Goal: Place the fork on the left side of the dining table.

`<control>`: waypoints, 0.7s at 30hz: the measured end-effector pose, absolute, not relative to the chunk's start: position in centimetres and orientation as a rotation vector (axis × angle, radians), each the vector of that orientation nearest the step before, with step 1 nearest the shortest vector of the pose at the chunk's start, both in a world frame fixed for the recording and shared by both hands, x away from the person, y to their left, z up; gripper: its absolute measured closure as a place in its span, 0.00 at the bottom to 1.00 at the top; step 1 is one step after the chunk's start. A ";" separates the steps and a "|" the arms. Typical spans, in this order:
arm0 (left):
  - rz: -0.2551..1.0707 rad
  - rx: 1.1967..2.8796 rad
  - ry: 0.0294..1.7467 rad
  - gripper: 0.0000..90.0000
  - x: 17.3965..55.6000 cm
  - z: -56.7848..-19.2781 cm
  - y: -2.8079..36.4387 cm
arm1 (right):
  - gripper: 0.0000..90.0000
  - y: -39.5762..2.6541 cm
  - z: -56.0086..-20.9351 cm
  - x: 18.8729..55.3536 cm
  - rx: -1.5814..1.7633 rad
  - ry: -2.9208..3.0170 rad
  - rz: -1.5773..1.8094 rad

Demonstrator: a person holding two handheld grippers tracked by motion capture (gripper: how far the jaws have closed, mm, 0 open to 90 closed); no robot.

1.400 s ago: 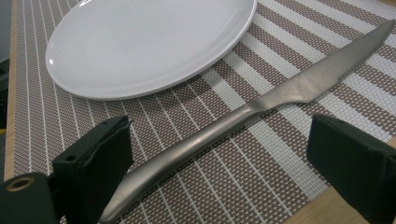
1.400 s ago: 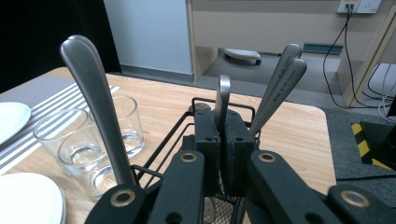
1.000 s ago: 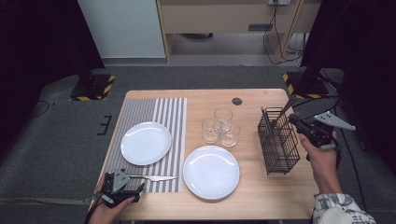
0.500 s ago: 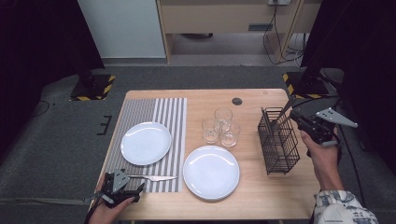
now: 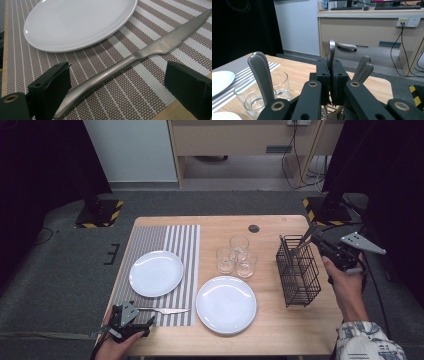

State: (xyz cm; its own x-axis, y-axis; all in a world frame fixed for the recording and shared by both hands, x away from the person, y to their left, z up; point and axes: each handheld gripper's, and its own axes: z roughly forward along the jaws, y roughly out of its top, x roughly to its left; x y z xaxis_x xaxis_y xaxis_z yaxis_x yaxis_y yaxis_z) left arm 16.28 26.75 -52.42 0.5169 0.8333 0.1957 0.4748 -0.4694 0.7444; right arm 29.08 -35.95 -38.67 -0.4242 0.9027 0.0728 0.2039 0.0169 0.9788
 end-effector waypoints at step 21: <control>0.736 2.137 1.056 0.07 16.3 -52.4 26.7 | 0.97 -36.7 -36.7 29.0 1.102 1.644 1.520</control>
